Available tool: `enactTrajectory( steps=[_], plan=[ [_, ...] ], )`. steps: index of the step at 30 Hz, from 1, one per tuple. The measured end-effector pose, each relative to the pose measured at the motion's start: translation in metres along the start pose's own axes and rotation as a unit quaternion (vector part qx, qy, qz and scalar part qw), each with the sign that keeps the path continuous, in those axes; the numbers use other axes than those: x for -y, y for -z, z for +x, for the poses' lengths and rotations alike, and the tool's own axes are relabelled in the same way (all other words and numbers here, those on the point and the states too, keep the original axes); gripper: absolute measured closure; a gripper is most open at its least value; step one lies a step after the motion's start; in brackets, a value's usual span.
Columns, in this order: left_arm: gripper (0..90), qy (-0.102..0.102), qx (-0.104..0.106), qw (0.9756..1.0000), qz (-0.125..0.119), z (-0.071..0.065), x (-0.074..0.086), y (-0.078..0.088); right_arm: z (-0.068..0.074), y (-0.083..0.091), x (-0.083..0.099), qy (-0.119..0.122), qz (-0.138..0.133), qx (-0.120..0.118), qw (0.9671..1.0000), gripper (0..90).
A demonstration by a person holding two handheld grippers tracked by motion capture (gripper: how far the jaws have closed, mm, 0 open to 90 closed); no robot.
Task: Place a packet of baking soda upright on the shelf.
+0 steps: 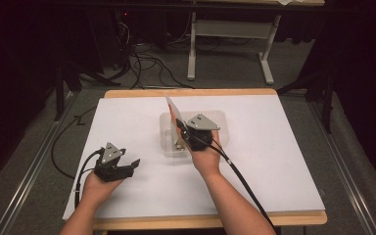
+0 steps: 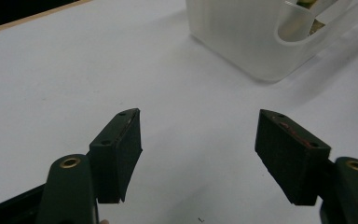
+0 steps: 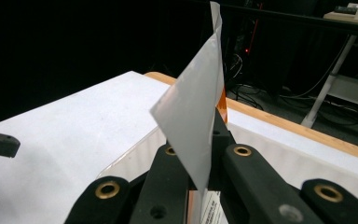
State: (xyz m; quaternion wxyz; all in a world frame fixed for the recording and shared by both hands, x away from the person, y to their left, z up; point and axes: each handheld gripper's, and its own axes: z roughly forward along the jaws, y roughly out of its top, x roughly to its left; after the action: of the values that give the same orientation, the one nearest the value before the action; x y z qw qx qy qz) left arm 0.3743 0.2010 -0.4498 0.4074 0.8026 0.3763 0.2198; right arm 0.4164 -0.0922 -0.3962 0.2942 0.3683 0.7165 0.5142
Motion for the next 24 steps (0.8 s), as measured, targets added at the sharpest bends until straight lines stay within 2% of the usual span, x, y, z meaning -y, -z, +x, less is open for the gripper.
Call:
enactTrajectory(
  steps=[10, 21, 23, 24],
  plan=[
    [31.9, -0.004, 0.001, 1.0, 0.004, -0.001, 0.0, -0.001, 0.004, 0.004, 0.009, -0.003, -0.001, -0.003, 1.0, 90.0],
    [31.9, -0.005, 0.001, 1.0, 0.004, -0.001, 0.0, -0.002, 0.005, 0.005, 0.01, -0.001, -0.001, 0.0, 1.0, 89.4],
    [31.9, -0.004, 0.001, 1.0, 0.003, -0.001, 0.0, -0.001, 0.005, 0.005, 0.01, -0.002, 0.001, 0.0, 1.0, 88.3],
    [31.9, -0.004, 0.001, 1.0, 0.003, -0.001, 0.0, -0.002, 0.004, 0.005, 0.01, -0.003, 0.003, 0.0, 1.0, 85.1]
  ],
)
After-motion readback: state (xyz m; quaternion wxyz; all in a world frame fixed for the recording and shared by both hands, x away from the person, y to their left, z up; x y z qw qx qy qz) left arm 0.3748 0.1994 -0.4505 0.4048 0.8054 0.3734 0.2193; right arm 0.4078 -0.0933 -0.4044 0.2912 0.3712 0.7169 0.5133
